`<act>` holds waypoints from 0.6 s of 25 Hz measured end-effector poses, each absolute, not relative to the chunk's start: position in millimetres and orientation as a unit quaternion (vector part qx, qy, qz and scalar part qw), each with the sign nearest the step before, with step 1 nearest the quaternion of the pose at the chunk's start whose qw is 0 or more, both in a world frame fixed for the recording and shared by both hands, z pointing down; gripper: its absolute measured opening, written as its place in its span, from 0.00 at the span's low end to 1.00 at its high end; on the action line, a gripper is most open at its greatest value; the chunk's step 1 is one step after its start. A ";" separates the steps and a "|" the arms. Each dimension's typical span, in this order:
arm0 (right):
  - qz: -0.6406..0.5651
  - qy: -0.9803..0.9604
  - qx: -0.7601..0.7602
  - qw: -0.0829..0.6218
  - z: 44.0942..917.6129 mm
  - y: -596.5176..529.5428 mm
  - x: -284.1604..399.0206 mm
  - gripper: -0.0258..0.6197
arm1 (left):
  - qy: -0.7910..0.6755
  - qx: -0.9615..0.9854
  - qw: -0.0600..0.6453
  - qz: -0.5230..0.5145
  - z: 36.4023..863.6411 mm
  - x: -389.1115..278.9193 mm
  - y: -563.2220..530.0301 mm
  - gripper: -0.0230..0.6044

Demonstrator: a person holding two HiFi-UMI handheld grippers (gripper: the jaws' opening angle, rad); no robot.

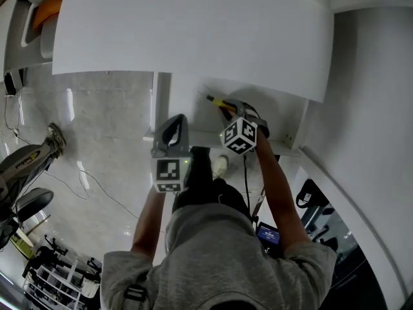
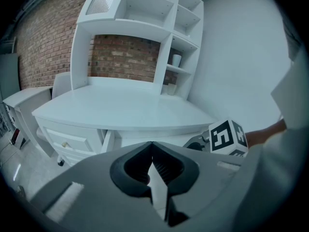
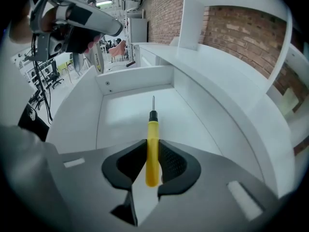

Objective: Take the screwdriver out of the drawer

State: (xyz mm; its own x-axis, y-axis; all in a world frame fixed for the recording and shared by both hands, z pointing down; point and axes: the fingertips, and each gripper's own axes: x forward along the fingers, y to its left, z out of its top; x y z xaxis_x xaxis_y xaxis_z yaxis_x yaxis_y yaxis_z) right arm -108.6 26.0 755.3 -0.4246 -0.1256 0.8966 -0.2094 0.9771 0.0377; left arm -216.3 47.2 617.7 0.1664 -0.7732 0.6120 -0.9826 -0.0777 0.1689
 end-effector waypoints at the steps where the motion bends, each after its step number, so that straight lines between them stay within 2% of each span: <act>1: 0.037 -0.845 0.101 0.524 747.8 26.5 -109.1 0.16 | -0.619 0.711 0.278 0.185 611.9 -216.0 47.8 0.06; 15: 0.000 -0.873 0.171 0.456 610.1 20.1 -114.9 0.16 | -0.613 0.742 0.223 0.154 514.8 -198.6 46.1 0.06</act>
